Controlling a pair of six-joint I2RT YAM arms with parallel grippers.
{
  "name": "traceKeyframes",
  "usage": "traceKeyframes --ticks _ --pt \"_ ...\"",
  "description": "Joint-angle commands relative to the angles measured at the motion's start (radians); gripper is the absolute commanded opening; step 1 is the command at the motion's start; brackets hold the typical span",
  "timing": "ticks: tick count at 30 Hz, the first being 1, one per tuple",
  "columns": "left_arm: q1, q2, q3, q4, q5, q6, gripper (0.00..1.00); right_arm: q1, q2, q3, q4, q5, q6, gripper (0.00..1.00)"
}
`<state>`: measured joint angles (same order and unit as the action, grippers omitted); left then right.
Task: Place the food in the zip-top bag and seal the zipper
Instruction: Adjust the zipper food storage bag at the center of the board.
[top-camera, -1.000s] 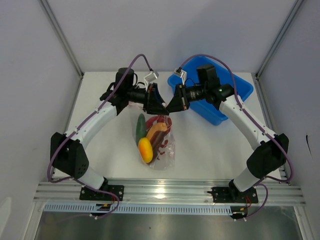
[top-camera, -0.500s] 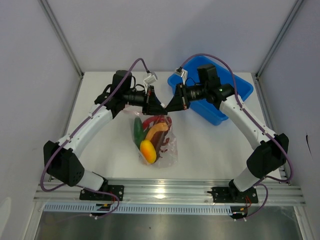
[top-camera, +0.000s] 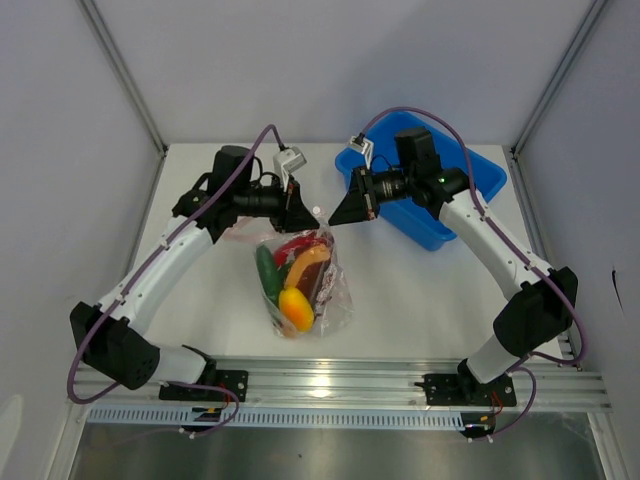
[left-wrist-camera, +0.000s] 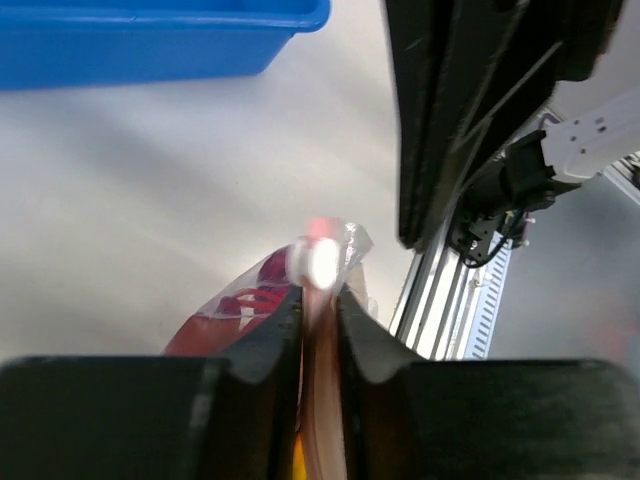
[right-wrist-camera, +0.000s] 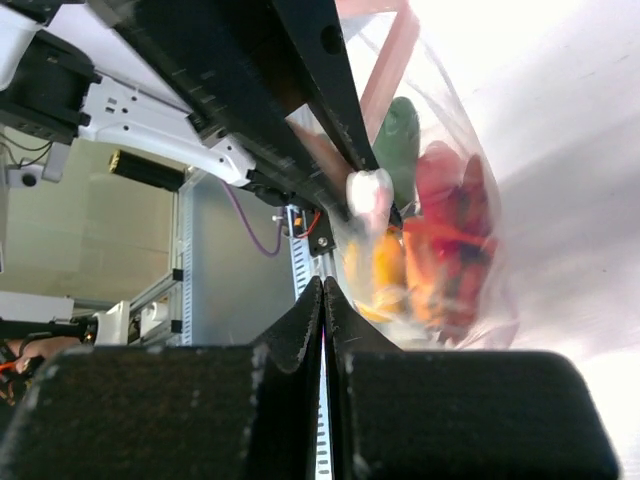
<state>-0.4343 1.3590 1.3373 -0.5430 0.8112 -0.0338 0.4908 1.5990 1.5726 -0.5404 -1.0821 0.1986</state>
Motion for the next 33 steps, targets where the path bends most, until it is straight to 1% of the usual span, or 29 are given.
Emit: traceKeyframes --ticks 1,2,3,4,5,6,7,8,9,10,14,18,21,26,29,33 --pt "0.009 -0.029 0.043 -0.081 -0.066 0.031 0.15 0.003 0.003 0.015 0.043 -0.056 0.009 0.00" --pt "0.009 -0.028 0.051 -0.098 -0.067 0.029 0.09 0.006 0.006 0.015 0.043 -0.061 0.007 0.00" --pt "0.008 -0.028 0.051 -0.103 -0.073 0.025 0.01 0.006 0.009 0.015 0.042 -0.065 0.007 0.00" --pt "0.009 -0.023 0.060 -0.110 -0.075 0.020 0.01 0.008 0.012 0.015 0.042 -0.074 0.007 0.00" --pt "0.008 -0.023 0.071 -0.123 -0.075 0.018 0.01 0.003 0.018 0.017 0.039 -0.100 0.007 0.03" --pt "0.008 -0.021 0.080 -0.135 -0.075 0.015 0.01 0.003 0.021 0.017 0.030 -0.104 0.009 0.27" --pt "0.008 -0.020 0.086 -0.141 -0.076 0.005 0.01 0.000 0.024 0.015 0.028 -0.099 0.007 0.43" --pt "0.008 -0.018 0.091 -0.149 -0.081 0.000 0.01 -0.001 0.022 0.004 0.030 -0.096 0.007 0.53" --pt "0.008 -0.020 0.109 -0.159 -0.081 -0.005 0.01 -0.001 0.022 -0.002 0.027 -0.091 0.002 0.81" --pt "0.008 -0.018 0.115 -0.169 -0.080 -0.012 0.01 -0.003 0.022 -0.009 0.031 -0.093 0.001 0.98" --pt "0.008 -0.011 0.163 -0.192 -0.052 -0.032 0.01 -0.003 0.018 -0.040 0.069 -0.073 0.019 0.99" --pt "0.008 -0.015 0.166 -0.169 -0.023 -0.069 0.00 -0.001 0.050 -0.045 0.121 -0.070 0.033 0.99" --pt "0.008 -0.011 0.166 -0.152 -0.015 -0.103 0.01 0.005 0.064 -0.037 0.131 -0.062 0.010 0.99" --pt "0.008 -0.009 0.168 -0.130 0.002 -0.132 0.01 0.018 0.049 -0.060 0.244 -0.015 0.012 0.99" --pt "0.008 -0.009 0.161 -0.118 0.005 -0.149 0.01 0.028 0.064 -0.069 0.269 0.002 0.001 0.99" --pt "0.008 -0.008 0.157 -0.115 0.003 -0.179 0.00 0.049 0.075 -0.085 0.335 0.001 0.035 0.99"
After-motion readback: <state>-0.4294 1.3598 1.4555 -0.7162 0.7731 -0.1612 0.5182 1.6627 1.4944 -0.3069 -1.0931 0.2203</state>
